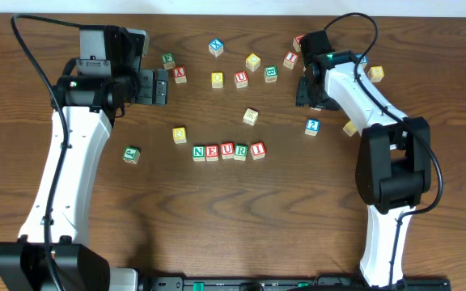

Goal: Spell out NEURIPS
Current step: 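Move the right gripper up to the blue P block in the cluster, then lower the right gripper around the blue P block and close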

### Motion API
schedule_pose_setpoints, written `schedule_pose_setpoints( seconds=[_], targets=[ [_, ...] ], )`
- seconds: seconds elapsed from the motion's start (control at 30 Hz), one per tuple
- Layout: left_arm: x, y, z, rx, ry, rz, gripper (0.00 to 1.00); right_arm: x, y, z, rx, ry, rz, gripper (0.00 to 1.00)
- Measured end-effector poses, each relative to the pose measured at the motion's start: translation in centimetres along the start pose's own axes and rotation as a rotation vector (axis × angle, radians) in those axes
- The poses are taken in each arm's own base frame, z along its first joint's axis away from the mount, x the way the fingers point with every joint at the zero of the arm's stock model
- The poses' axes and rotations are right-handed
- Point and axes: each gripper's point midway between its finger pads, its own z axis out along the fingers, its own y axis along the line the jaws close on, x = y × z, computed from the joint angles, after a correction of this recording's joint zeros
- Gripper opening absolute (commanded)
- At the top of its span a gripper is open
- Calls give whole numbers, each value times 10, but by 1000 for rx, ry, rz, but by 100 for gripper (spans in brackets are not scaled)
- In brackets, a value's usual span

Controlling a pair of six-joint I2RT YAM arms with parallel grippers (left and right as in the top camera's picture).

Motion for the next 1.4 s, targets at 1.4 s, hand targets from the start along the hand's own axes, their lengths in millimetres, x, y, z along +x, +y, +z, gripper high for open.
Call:
schedule_pose_setpoints(
  seconds=[1.4],
  targets=[
    [0,0,0,0,0,0,98,5,-5,20,11,35,38,58]
  ],
)
